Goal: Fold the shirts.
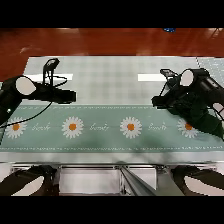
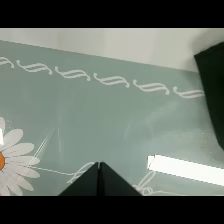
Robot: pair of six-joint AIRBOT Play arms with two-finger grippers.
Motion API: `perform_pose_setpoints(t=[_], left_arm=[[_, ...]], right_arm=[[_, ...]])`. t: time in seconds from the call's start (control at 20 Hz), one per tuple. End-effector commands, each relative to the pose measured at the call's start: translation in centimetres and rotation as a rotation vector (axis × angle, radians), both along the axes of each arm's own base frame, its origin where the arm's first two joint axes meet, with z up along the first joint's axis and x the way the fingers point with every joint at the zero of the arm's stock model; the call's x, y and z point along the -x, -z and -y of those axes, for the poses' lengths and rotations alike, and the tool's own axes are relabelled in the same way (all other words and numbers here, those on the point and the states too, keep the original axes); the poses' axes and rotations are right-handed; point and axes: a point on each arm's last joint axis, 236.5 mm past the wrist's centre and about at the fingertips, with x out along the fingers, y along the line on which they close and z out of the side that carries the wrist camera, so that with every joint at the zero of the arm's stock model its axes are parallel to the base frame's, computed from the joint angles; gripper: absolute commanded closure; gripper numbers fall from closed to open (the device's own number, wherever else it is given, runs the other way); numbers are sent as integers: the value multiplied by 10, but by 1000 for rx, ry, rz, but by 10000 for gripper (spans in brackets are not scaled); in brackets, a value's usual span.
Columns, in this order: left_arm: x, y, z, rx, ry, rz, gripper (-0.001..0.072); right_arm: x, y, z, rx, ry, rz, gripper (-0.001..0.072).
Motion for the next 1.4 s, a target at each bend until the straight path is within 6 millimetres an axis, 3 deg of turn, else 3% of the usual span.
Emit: perform_pose_setpoints(t=[0.0,0.5,0.8,0.95,1.0,1.05,1.1,1.15,1.2,1.35], left_arm=[[-1,0,0,1,-1,4,687],[-5,-2,0,3,-7,21,687],[-5,-2,0,2,-7,21,687],[-7,-2,0,3,-9,28,687],[-9,-3,0,5,-14,38,677],[-13,-6,0,5,-19,58,607],[-19,-9,-5,-13,-21,79,506],[-25,-16,-13,-47,-19,107,268],[-33,-25,-21,-70,-27,136,202],[-56,-57,-44,-81,-94,212,202]], right_arm=[[0,0,0,0,-1,-1,687],[-2,0,1,5,-5,8,687],[-28,-2,1,4,5,119,687],[-58,-10,-4,-19,21,250,686],[-69,-14,-4,-21,25,296,617],[-75,-20,0,-3,19,323,373],[-82,-29,10,44,16,344,302],[-86,-45,29,129,13,353,302],[-92,-70,58,243,31,380,302],[-100,-165,147,488,178,575,301]])
